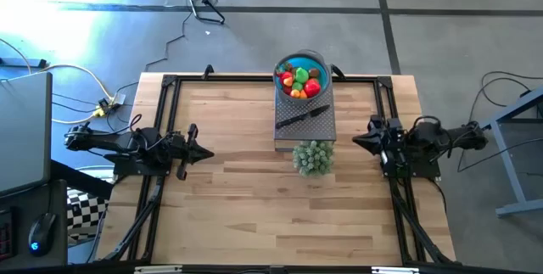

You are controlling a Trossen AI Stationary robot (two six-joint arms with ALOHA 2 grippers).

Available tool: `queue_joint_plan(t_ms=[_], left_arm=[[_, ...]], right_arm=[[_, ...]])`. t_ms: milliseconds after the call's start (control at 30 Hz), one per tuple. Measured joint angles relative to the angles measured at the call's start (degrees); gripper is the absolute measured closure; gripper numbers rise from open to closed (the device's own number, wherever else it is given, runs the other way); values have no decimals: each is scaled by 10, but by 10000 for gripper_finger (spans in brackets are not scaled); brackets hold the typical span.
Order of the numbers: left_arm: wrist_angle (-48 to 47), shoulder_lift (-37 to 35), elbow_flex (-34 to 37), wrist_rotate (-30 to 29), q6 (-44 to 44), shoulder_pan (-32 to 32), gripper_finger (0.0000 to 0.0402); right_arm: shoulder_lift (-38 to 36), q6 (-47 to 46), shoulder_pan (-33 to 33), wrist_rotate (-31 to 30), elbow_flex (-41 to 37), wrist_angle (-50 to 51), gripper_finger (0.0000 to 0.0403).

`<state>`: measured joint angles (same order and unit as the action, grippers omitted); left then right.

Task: Pick & Place Fruit
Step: Return to Home Position

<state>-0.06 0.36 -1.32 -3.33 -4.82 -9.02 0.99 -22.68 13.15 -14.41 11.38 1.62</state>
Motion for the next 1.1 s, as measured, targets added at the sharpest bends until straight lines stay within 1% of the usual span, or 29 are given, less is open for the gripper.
queue_joint_plan(t_ms=[67, 300, 400, 567, 733, 1100], left_arm=[[0, 0, 0, 0, 0, 0, 401], [0, 0, 0, 0, 0, 0, 401], [0, 0, 0, 0, 0, 0, 401], [0, 0, 0, 0, 0, 0, 401], [0, 0, 0, -1, 0, 0, 401], [0, 0, 0, -1, 0, 0, 401]], right_arm=[[0, 0, 0, 6, -16, 3, 400], [0, 17, 0, 58, -55, 6, 400], [0, 18, 0, 58, -71, 6, 400], [1, 12, 0, 42, -73, 67, 400], [8, 33, 0, 43, -74, 63, 400], [8, 34, 0, 41, -74, 63, 400]])
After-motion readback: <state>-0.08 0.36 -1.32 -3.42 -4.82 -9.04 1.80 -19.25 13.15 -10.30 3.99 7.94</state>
